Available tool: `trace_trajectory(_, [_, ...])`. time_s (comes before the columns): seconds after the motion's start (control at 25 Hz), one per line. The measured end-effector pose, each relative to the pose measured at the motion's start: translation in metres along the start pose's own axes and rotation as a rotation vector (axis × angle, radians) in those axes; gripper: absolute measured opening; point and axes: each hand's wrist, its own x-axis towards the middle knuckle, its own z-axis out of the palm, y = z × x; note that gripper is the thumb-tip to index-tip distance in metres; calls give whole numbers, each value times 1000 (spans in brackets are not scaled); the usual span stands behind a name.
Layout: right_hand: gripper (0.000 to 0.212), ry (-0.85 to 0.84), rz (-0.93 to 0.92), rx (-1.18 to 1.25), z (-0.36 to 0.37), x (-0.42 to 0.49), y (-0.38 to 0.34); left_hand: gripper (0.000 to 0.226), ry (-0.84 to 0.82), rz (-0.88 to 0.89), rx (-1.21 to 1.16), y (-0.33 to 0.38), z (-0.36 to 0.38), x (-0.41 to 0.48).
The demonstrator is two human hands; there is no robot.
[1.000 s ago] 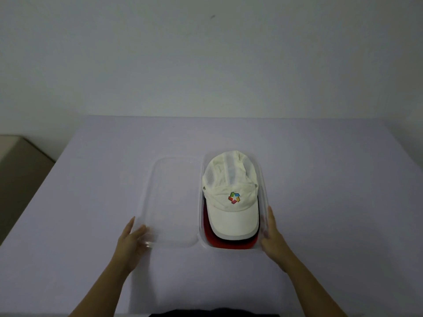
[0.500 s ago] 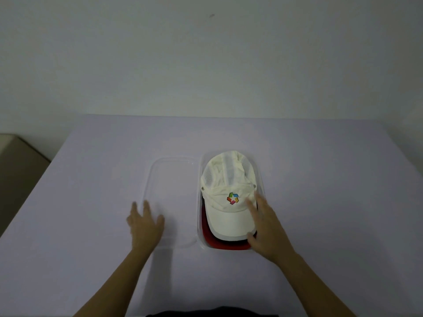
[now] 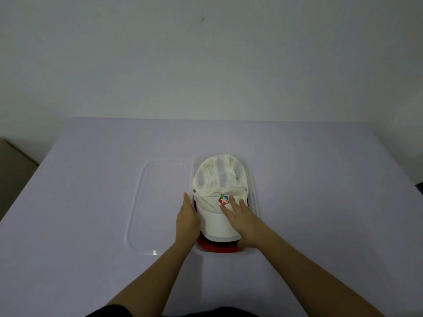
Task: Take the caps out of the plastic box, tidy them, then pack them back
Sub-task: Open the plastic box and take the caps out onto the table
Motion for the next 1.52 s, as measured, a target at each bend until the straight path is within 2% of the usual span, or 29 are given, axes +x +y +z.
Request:
trace_trajectory(0.08, [113,-2,2,44,-2,-3,-2,52,29,-9,5,3,0,-2])
trace_trajectory(0.16, [103,93,49,148,-5,-9,-6,49,39,-32,-34,7,-1,-5])
trace_trajectory(0.32, [87,670,18,306,-7,-16,-1,48,59,-59,-82,9,-2,-5])
trace_trajectory(0.4, [85,879,-11,362,-14,-20,14,47,69,-49,-72,9,-2,-4])
trace_trajectory(0.52, [68,1106,27,415,-36,-28,43,47,77,-55,-60,10,1,-4])
trace_trajectory(0.6, [60,1182,71,424,-41,-29,68,47,81,-60,-48,8,1,-3])
trace_trajectory(0.68, [64,1145,164,427,-29,-25,97,48,86,-71,-34,8,3,-2])
trace_trajectory(0.84, [81,861,368,424,28,-11,141,49,94,-92,-7,6,6,0])
trace_trajectory(0.96, [91,635,355,355,64,-3,156,49,99,-88,14,3,8,0])
trace_trajectory(1.08, [94,463,331,339,68,13,175,49,114,-85,30,4,10,1])
trace_trajectory(1.24, [81,408,390,265,42,37,192,48,112,-88,31,3,10,2])
trace_trajectory(1.4, [85,266,364,188,2,44,192,48,110,-90,27,3,9,4])
trace_trajectory(1.44, [85,289,330,234,-9,42,178,48,109,-88,26,3,9,4])
trace_trajectory(1.52, [70,452,177,450,-29,35,129,48,105,-87,21,3,8,4])
